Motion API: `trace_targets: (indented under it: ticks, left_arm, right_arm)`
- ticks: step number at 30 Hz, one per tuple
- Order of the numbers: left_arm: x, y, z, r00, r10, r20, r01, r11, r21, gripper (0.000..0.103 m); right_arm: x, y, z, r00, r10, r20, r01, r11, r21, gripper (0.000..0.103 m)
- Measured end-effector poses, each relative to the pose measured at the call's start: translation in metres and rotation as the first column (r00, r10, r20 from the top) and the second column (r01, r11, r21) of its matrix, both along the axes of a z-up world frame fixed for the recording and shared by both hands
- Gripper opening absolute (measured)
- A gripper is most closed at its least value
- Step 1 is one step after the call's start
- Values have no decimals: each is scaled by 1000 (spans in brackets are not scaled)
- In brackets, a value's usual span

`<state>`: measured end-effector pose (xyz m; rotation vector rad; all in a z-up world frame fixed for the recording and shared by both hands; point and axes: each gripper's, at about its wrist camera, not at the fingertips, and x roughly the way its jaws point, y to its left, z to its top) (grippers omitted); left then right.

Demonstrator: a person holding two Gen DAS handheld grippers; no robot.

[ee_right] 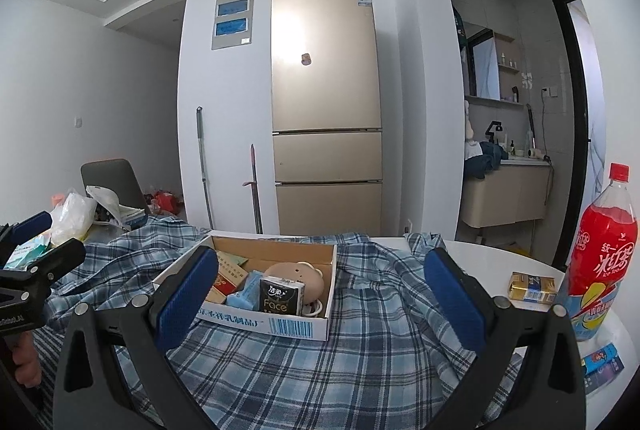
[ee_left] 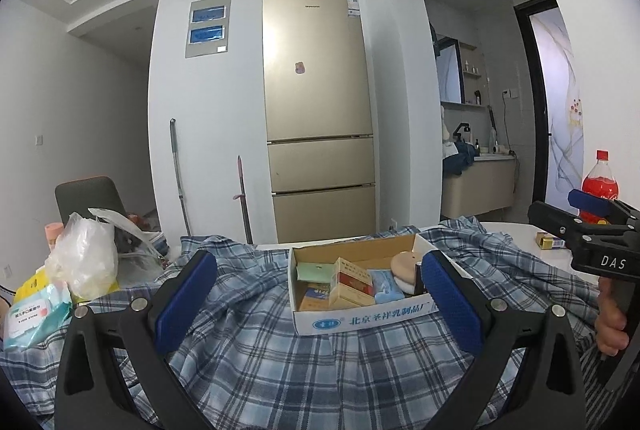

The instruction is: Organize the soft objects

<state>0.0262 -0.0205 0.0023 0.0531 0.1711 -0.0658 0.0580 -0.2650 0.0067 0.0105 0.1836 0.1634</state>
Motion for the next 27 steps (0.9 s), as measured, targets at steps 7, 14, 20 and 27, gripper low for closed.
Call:
trace_targets:
  ticks: [7, 14, 20, 27]
  left_arm:
    - [-1, 0, 1, 1000, 1, 8, -1, 1000, 11, 103]
    - [-1, 0, 1, 1000, 11, 4, -11, 1000, 9, 103]
    - [-2, 2, 2, 1000, 29, 8, -29, 1000, 5, 103]
    - [-3, 1, 2, 1000, 30, 11, -30, 1000, 7, 103]
  right_arm:
    - [0, 0, 0, 1000, -5, -4, 5, 1000, -1, 103]
    - [2, 0, 0, 1000, -12, -8, 12, 1000, -5, 103]
    - [-1, 3, 1, 1000, -16, 9, 16, 1000, -17, 103]
    - [-1, 4, 1, 1000, -19, 9, 20, 1000, -16, 103]
